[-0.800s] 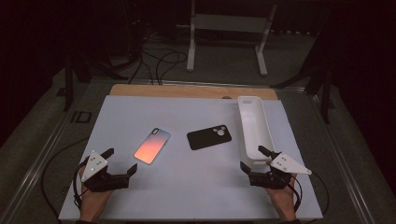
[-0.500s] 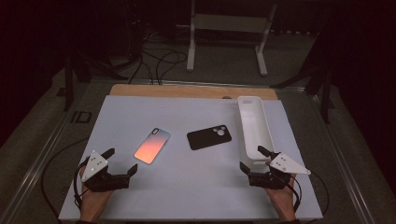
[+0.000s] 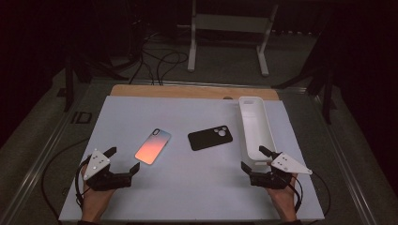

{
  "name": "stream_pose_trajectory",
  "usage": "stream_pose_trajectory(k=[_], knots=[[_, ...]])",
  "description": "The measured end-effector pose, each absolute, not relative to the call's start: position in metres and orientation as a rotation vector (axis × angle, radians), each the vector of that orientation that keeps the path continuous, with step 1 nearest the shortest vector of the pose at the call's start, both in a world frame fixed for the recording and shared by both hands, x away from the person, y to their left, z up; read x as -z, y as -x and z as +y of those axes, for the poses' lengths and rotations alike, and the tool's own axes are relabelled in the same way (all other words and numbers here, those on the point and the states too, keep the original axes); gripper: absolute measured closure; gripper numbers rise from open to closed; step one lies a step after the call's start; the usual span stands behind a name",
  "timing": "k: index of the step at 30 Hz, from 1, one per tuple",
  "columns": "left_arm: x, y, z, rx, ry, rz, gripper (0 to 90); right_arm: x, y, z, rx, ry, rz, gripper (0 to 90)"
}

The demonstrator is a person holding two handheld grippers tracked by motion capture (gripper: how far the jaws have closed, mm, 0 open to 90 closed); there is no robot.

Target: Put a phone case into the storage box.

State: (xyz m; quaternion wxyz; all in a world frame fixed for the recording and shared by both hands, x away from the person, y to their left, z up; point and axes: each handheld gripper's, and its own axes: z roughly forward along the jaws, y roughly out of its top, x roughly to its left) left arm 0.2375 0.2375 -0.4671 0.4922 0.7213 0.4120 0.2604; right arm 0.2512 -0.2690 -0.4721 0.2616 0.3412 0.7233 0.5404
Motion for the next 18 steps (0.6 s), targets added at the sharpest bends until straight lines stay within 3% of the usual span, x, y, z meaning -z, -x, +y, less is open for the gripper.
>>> stream_pose_trajectory(k=[18], knots=[[0.436, -0.258, 0.219, -0.58, -1.795, 0.959, 1.0, 0.473, -0.255, -0.272, -1.443, -0.918, 1.958, 9.6]])
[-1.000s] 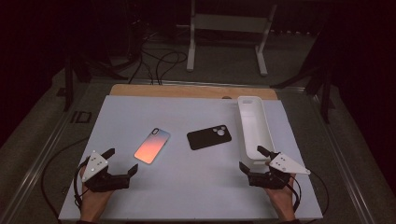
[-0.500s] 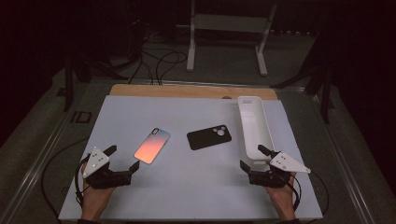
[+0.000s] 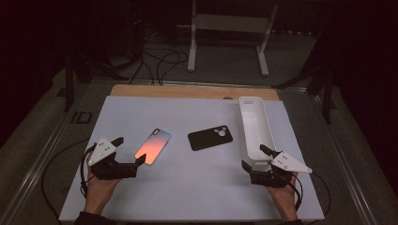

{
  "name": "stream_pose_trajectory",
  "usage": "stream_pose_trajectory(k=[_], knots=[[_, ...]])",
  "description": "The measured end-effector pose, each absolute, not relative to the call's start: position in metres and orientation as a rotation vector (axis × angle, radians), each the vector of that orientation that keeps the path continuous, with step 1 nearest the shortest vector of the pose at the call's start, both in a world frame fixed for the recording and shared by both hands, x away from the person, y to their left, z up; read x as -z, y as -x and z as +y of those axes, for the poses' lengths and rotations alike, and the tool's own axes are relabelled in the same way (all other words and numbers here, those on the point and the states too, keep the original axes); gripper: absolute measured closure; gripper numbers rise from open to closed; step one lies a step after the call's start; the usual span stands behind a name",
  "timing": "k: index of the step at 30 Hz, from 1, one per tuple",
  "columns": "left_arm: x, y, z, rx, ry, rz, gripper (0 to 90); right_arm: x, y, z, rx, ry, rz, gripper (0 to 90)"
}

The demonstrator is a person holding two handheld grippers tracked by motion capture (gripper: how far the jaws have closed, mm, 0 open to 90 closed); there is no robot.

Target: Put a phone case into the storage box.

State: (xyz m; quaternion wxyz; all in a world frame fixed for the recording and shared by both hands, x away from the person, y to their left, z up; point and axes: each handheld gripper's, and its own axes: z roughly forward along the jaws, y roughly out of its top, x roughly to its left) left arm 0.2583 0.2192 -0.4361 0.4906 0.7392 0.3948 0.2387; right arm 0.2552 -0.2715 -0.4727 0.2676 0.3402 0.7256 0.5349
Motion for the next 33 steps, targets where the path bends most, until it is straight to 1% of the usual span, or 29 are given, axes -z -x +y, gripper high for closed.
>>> stream_pose_trajectory(k=[9, 22, 33], knots=[[0.436, -0.273, 0.211, -0.549, -1.842, 0.952, 1.1, 0.472, -0.258, -0.272, -1.433, -0.904, 1.964, 9.6], [0.441, -0.296, 0.208, -0.522, -1.899, 1.004, 0.0, 0.474, -0.26, -0.272, -1.426, -0.903, 1.972, 9.6], [0.448, -0.308, 0.205, -0.508, -1.951, 1.039, 0.0, 0.474, -0.261, -0.272, -1.423, -0.909, 1.973, 9.6]])
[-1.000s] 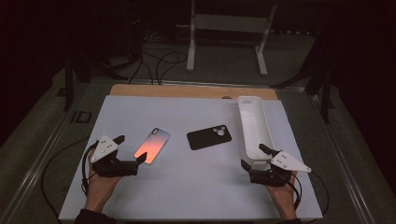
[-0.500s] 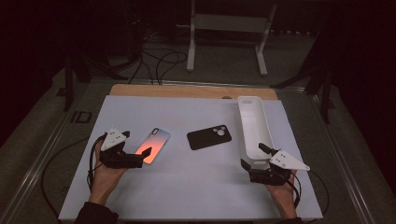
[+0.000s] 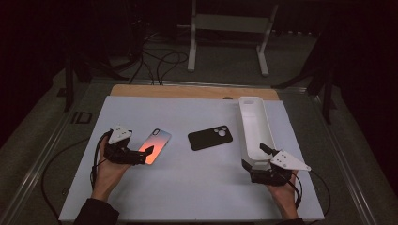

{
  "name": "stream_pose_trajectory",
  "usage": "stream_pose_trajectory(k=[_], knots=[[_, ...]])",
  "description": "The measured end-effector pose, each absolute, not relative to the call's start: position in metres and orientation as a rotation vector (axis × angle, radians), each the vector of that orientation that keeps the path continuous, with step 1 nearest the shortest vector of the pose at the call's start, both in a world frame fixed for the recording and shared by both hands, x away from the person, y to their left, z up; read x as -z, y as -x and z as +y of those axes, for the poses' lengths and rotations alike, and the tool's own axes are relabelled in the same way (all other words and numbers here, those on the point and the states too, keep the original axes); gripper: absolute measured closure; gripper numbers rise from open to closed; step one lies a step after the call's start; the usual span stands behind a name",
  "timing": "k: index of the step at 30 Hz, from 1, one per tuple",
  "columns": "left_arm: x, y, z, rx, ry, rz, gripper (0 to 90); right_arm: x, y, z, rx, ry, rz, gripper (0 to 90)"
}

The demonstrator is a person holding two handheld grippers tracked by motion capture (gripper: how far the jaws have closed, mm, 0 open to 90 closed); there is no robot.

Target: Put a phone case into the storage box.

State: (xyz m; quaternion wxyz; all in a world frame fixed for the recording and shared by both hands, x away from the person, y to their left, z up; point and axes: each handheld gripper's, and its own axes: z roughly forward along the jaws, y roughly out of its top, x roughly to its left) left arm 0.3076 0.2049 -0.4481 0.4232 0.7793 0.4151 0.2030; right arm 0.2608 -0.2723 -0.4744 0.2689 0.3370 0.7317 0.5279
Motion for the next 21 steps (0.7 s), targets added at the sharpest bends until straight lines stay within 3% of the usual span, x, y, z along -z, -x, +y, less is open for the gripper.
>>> stream_pose_trajectory(k=[21], knots=[[0.469, -0.327, 0.193, -0.478, -2.09, 1.098, 0.0, 0.475, -0.261, -0.271, -1.42, -0.914, 1.977, 9.6]])
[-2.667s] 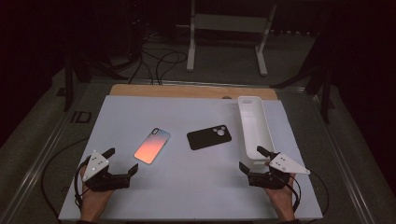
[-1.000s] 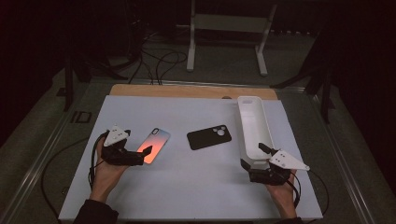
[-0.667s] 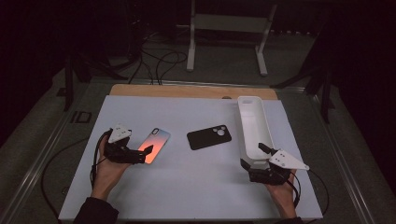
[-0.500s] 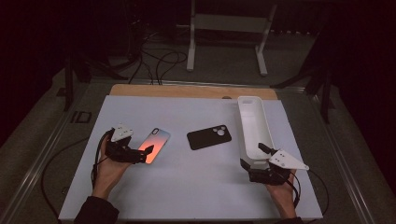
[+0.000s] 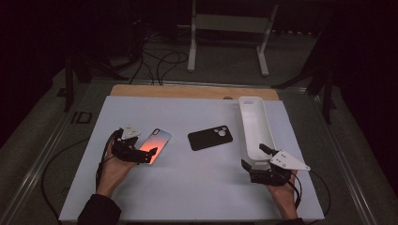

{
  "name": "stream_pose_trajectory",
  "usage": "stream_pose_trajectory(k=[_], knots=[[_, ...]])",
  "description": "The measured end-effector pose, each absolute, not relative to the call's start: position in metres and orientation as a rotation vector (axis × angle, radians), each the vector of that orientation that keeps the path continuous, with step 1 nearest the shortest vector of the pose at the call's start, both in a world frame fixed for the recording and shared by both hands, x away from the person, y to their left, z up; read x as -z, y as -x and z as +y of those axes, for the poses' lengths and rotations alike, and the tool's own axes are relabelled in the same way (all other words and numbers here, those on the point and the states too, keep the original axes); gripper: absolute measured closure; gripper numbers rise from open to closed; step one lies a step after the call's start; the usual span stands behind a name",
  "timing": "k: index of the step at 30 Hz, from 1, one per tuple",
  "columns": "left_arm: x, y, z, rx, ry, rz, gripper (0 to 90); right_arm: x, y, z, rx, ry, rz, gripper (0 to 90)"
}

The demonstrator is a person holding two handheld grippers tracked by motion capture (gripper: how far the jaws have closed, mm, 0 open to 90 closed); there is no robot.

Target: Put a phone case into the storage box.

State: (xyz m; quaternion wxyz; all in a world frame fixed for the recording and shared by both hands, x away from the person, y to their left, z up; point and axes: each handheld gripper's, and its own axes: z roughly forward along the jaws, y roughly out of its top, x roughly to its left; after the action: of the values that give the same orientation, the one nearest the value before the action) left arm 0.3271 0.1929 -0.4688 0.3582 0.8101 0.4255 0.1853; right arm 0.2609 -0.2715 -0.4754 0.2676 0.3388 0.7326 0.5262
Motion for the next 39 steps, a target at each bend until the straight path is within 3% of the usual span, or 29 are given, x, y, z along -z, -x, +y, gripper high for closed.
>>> stream_pose_trajectory(k=[39], knots=[[0.515, -0.351, 0.183, -0.378, -2.267, 1.243, 0.0, 0.475, -0.261, -0.274, -1.424, -0.921, 1.97, 9.6]])
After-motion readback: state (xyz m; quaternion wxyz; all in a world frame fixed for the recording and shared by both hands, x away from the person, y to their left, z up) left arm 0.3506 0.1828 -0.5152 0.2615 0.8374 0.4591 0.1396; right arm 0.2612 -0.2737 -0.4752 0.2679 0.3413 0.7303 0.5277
